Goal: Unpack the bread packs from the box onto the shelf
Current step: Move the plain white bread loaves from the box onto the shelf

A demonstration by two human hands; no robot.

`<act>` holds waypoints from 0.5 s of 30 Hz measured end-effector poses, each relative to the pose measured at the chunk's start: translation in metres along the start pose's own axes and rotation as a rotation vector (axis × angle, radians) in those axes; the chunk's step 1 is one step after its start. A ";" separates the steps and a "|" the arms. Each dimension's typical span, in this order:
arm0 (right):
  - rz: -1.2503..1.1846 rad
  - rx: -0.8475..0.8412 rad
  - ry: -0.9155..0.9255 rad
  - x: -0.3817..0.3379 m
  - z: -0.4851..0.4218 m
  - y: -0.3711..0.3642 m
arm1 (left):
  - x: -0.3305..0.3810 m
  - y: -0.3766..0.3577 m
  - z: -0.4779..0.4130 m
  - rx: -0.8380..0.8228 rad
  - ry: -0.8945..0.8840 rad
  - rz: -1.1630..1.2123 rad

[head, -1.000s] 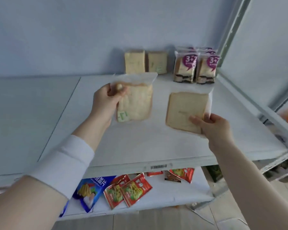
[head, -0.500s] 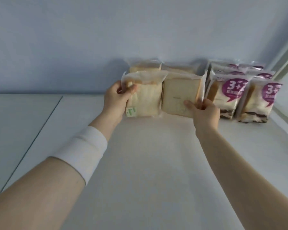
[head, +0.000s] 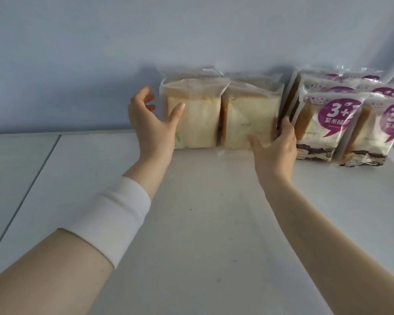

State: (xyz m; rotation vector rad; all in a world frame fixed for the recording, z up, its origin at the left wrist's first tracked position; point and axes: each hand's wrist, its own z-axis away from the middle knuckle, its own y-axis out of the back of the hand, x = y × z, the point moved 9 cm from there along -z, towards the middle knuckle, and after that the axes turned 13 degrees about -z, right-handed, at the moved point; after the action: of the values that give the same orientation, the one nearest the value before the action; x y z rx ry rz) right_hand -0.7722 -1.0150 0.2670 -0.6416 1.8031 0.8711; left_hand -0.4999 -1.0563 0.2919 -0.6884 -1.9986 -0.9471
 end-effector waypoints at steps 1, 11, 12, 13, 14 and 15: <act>0.052 -0.014 0.034 -0.008 0.009 0.006 | 0.007 0.012 0.005 0.037 -0.047 -0.076; 0.737 -0.215 0.088 -0.041 0.141 0.130 | 0.119 0.016 0.188 -0.691 -0.865 -0.931; 0.760 -0.218 0.049 -0.038 0.153 0.152 | 0.130 0.014 0.212 -0.754 -0.903 -0.971; 0.774 -0.214 0.009 -0.035 0.164 0.176 | 0.141 0.011 0.236 -0.801 -0.944 -0.990; 0.785 -0.205 -0.024 -0.030 0.173 0.201 | 0.156 0.008 0.260 -0.833 -0.985 -0.994; 0.796 -0.190 -0.052 -0.027 0.183 0.229 | 0.171 0.005 0.286 -0.854 -1.029 -0.987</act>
State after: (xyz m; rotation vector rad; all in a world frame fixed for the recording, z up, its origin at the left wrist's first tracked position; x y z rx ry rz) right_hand -0.8340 -0.7305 0.3086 0.0215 1.9527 1.5776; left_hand -0.7100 -0.8001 0.3232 -0.6653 -2.8791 -2.5082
